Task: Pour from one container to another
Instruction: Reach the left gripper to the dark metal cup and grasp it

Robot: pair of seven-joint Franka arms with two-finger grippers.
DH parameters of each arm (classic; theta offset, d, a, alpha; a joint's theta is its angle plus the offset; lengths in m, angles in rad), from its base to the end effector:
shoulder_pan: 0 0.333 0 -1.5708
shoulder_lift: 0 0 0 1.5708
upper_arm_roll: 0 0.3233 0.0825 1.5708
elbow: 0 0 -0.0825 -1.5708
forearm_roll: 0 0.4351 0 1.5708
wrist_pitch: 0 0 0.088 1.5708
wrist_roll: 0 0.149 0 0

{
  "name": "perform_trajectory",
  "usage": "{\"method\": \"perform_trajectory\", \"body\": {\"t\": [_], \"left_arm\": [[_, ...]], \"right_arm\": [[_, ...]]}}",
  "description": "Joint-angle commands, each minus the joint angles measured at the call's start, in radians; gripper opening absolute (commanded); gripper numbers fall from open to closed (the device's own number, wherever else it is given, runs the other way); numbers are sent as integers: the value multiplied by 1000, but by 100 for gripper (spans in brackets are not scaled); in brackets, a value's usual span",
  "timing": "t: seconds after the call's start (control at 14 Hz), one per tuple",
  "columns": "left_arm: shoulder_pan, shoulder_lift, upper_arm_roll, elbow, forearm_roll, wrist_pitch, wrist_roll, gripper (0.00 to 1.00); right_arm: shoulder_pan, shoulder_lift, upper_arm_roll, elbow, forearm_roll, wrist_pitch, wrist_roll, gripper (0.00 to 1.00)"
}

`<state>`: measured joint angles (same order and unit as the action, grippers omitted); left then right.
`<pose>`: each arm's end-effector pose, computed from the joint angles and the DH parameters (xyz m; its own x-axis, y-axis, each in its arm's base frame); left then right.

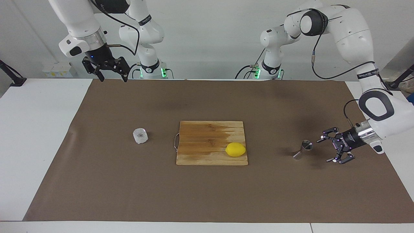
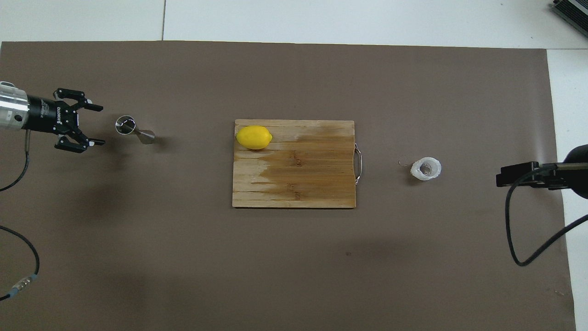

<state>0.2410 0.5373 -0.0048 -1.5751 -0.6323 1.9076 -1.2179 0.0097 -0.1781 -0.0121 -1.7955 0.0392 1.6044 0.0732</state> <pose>0.7141 0.1044 0.2698 -0.1532 0.8097 -0.5664 0.9879 0.1400 -0.0669 0.5485 0.0040 0.5779 0.9969 -0.0766 -0.0160 -0.0771 -0.9962 -0.0402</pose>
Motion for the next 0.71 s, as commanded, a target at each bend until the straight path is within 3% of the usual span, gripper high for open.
{"method": "perform_trajectory", "body": {"t": [0.0, 0.21, 0.64], "left_arm": [[9, -103, -3, -190, -87, 73, 0, 100], [-23, -126, -4, -262, -136, 128, 31, 100], [-54, -171, -11, -405, -355, 212, 190, 100]], "right_arm": [[-10, -3, 4, 7, 22, -14, 11, 100], [-10, -3, 4, 7, 22, -14, 11, 100], [-10, -3, 4, 7, 24, -14, 11, 100]]}}
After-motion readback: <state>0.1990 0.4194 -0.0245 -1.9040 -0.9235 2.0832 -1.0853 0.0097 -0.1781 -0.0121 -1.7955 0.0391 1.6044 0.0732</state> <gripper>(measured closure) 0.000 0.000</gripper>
